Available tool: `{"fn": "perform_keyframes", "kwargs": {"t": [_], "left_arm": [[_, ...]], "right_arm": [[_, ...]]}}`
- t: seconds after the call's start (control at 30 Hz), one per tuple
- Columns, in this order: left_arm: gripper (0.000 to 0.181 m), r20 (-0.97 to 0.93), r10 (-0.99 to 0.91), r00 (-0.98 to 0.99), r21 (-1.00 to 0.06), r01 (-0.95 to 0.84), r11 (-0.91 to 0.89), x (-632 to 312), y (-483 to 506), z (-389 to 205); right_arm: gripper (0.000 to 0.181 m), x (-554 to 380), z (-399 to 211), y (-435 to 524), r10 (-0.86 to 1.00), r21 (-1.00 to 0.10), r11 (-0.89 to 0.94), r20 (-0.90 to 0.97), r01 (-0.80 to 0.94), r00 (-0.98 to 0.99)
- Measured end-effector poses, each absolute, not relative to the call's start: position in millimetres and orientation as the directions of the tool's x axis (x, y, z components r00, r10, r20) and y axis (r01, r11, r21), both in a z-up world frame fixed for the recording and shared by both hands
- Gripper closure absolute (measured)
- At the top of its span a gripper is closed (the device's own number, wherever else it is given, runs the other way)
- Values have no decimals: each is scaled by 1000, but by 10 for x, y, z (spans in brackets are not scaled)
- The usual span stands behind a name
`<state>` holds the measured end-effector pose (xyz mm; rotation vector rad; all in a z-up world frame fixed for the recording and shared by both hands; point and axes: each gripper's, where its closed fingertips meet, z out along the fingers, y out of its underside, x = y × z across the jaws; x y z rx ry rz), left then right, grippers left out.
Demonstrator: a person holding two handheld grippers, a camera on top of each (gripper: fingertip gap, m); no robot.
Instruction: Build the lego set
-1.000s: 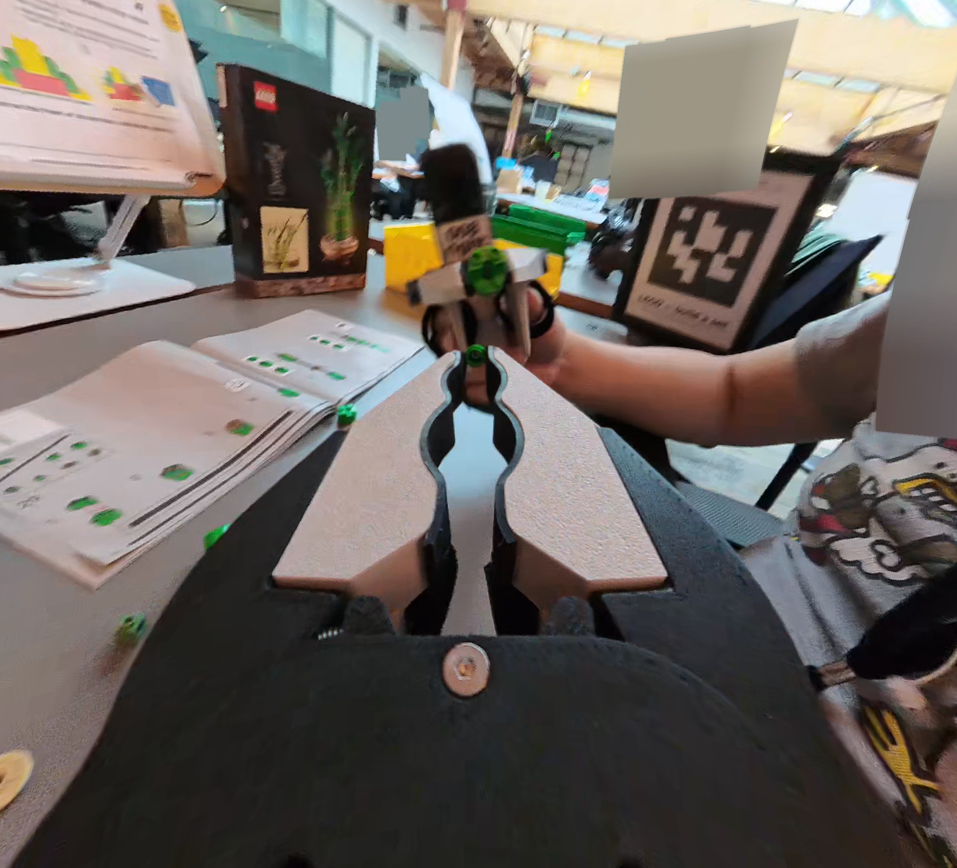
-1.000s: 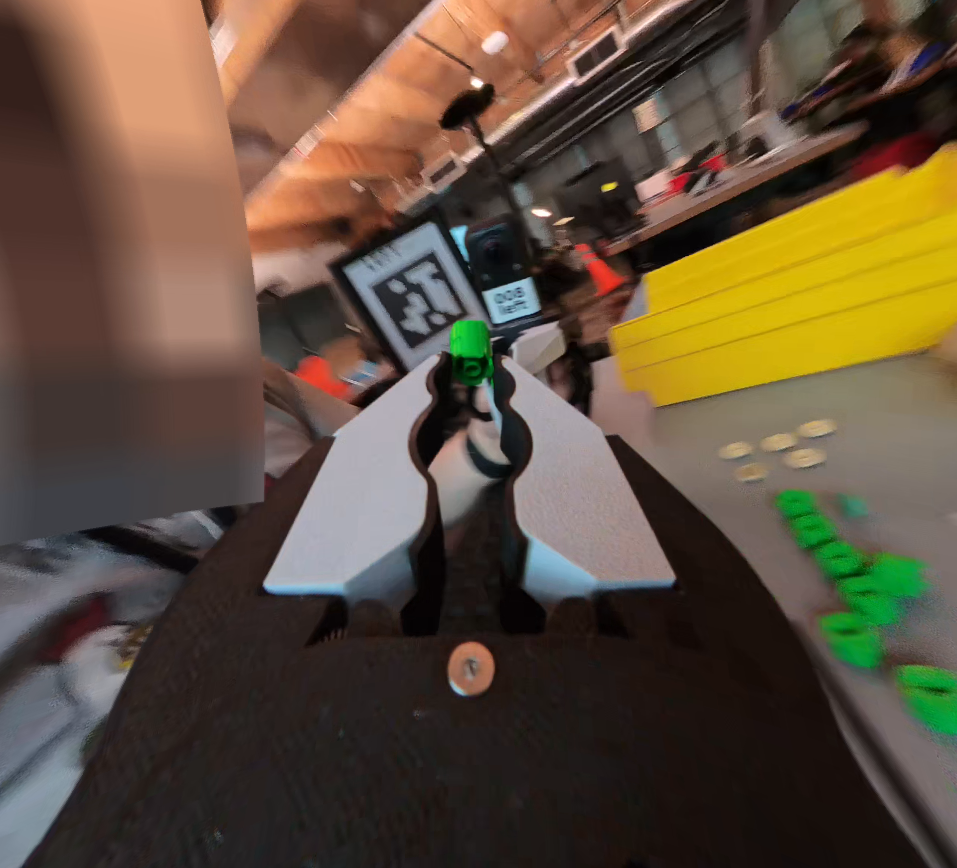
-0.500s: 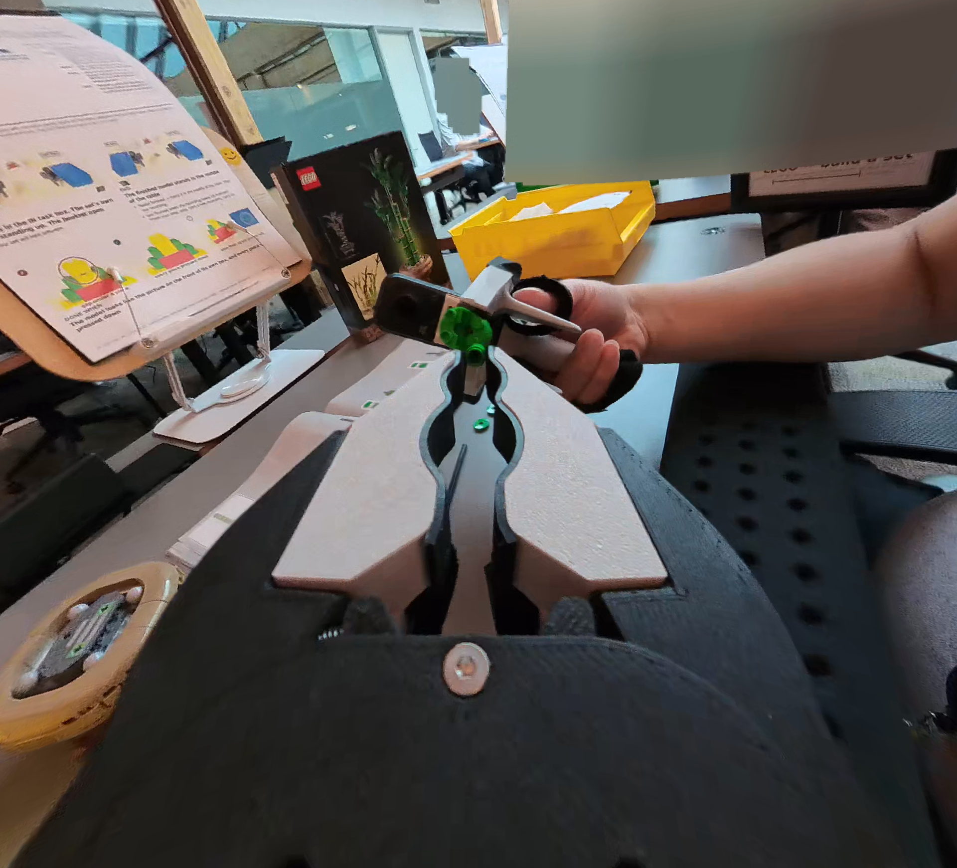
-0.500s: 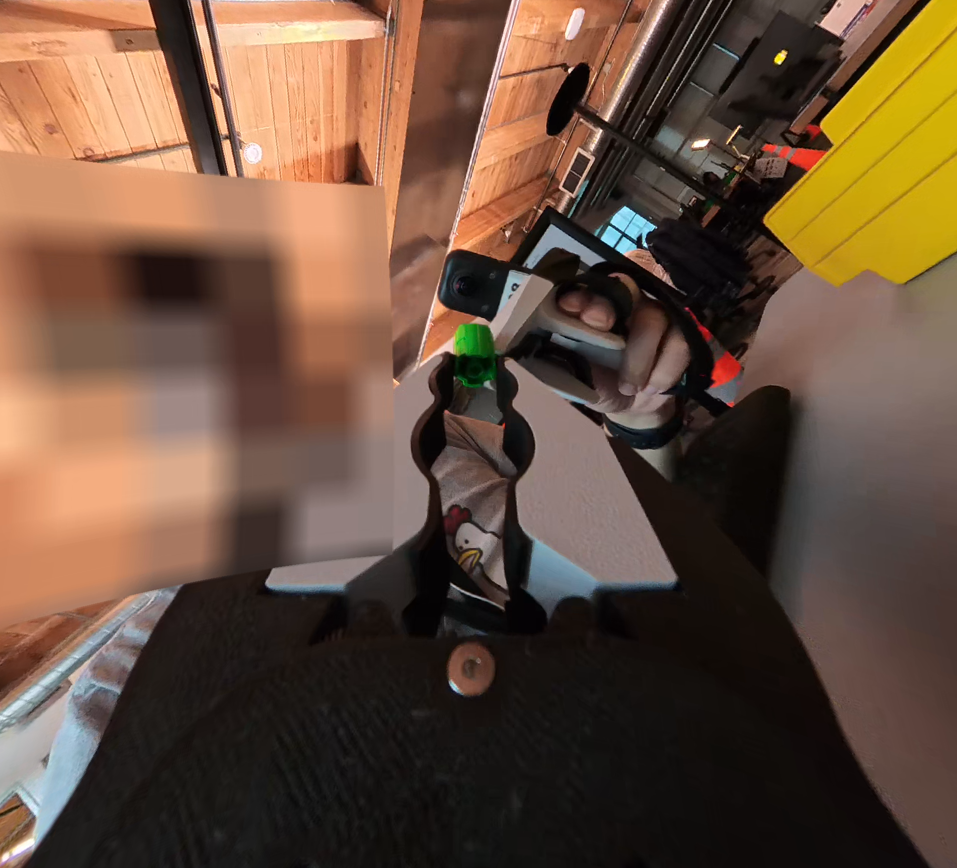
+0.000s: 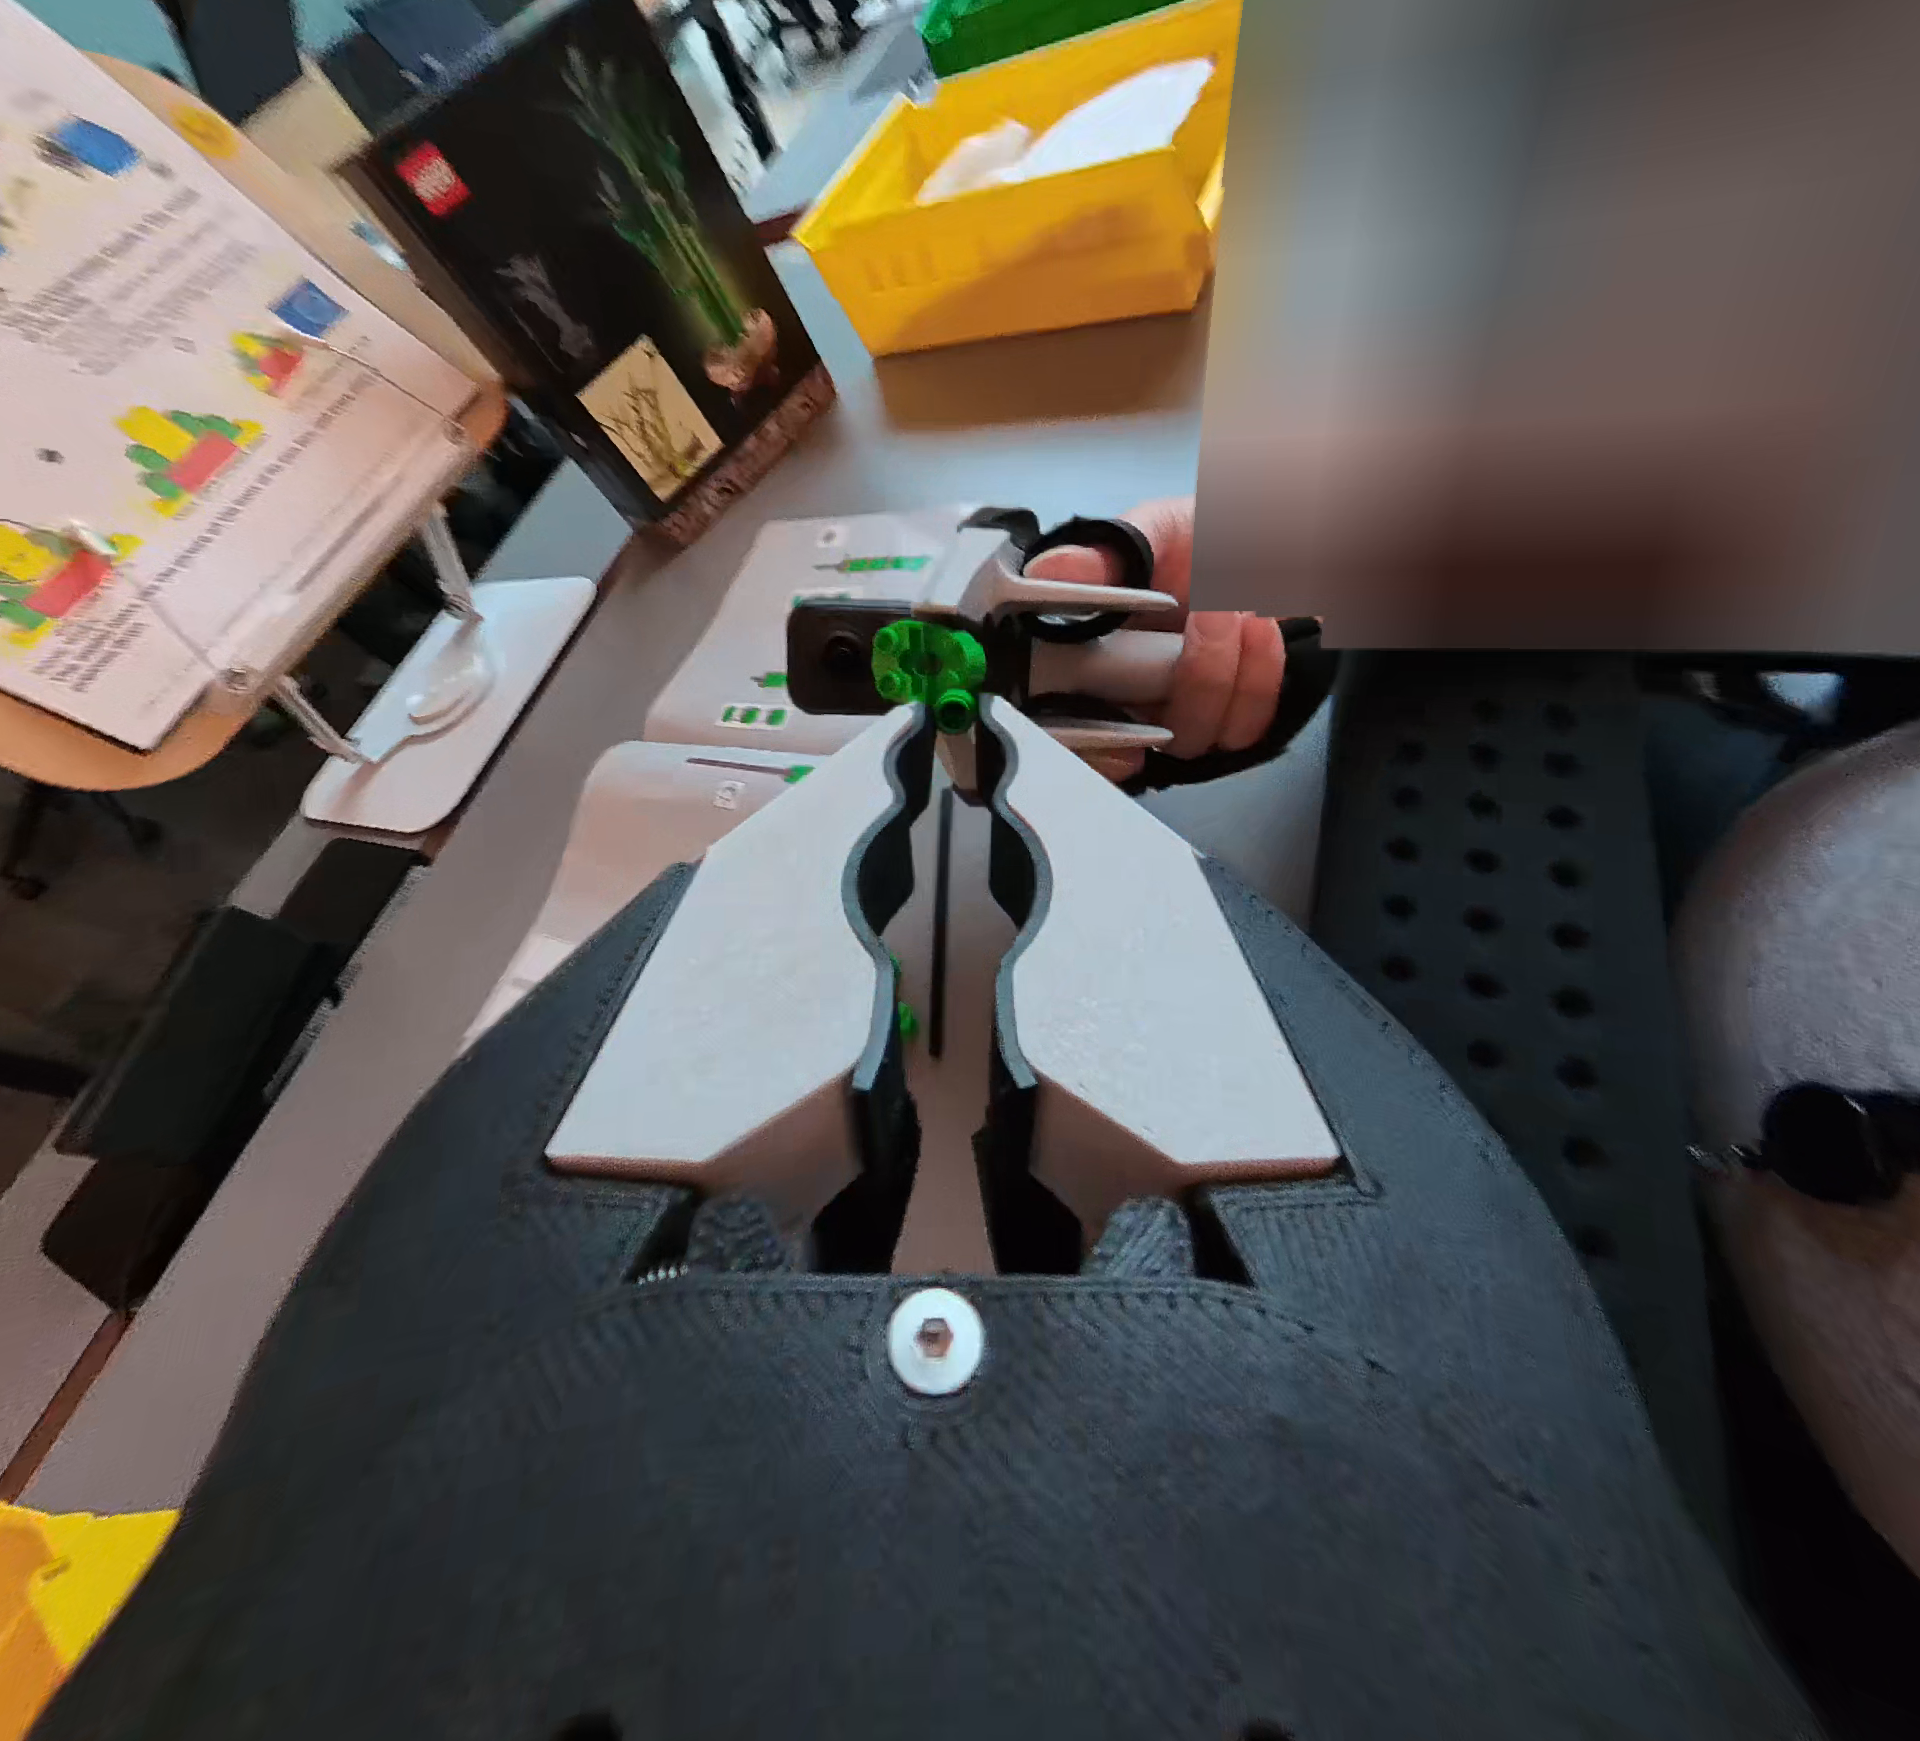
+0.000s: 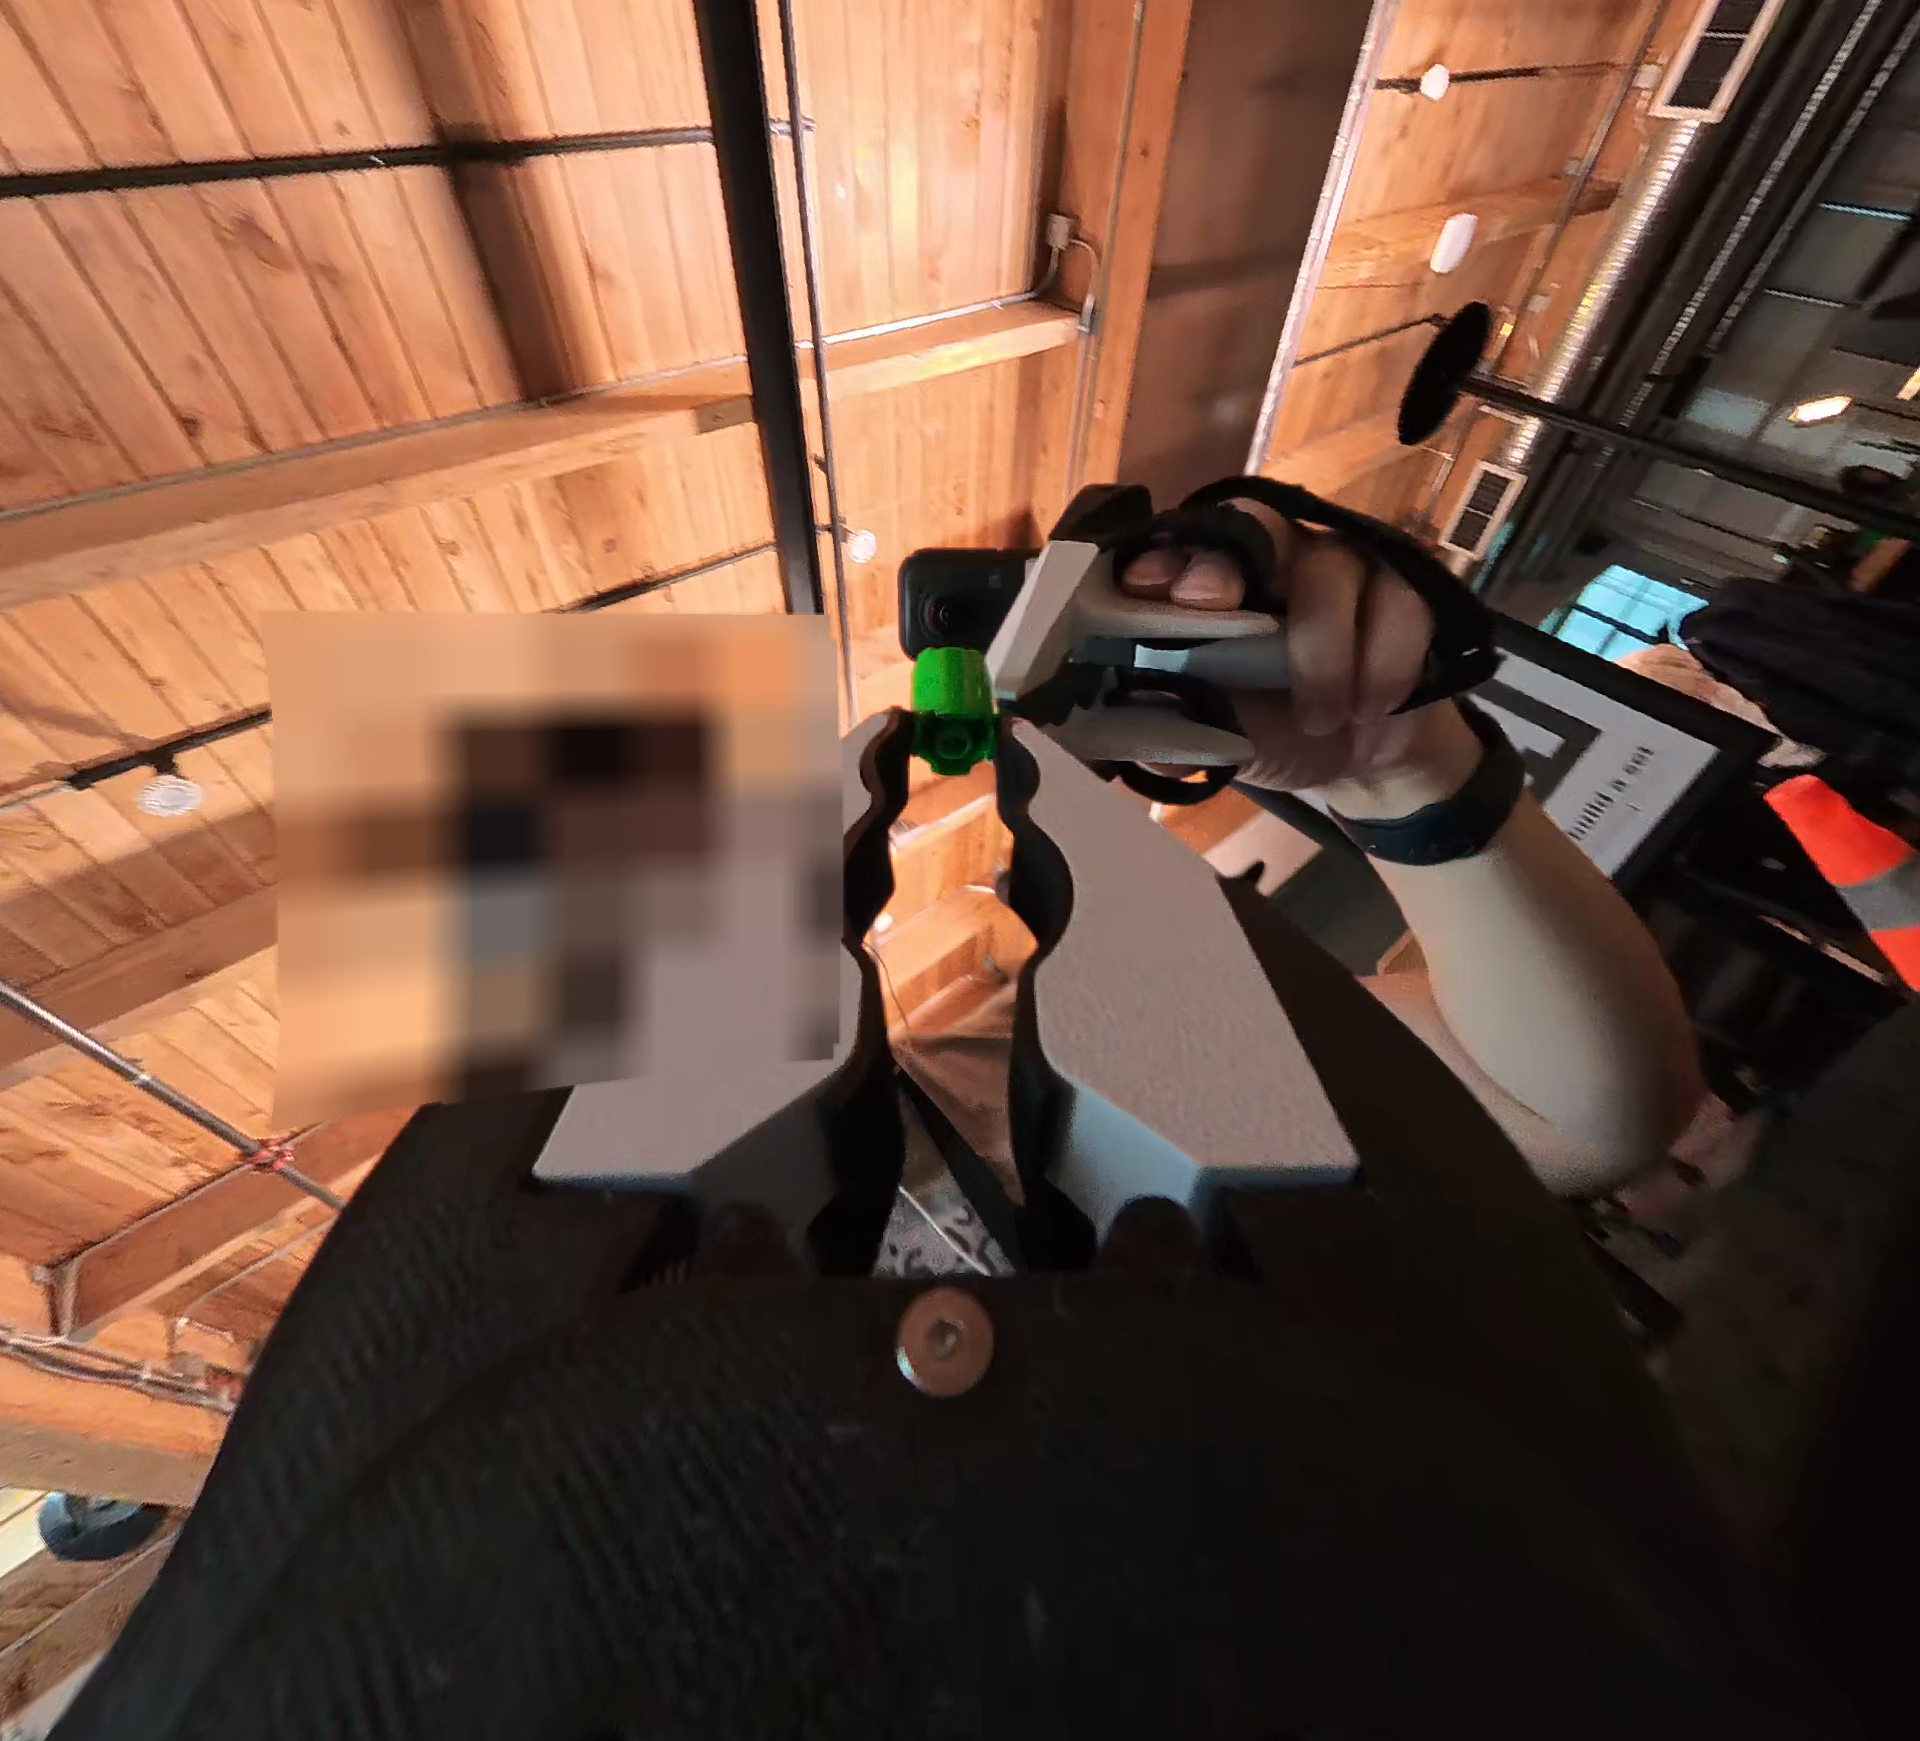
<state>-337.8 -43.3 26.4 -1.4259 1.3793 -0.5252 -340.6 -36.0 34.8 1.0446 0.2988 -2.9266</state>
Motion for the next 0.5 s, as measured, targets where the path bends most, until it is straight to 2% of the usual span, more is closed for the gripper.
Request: {"fn": "perform_keyframes", "kwargs": {"t": [0.03, 0.33, 0.5], "left_arm": [[176, -332, -914, 235, -859, -476, 190, -3362, -412, 298], [175, -338, -938, 71, -750, -622, 224, -3047, -364, 652], [176, -343, -939, -39, -638, -724, 263, -2904, -286, 849]], "right_arm": [[168, -3383, 374, -348, 37, -157, -985, -614, 76, -788], [168, -3104, 662, -313, 47, -100, -995, -447, -3, -893], [168, -2860, 899, -148, 30, -47, -999, -292, -17, -956]]}}
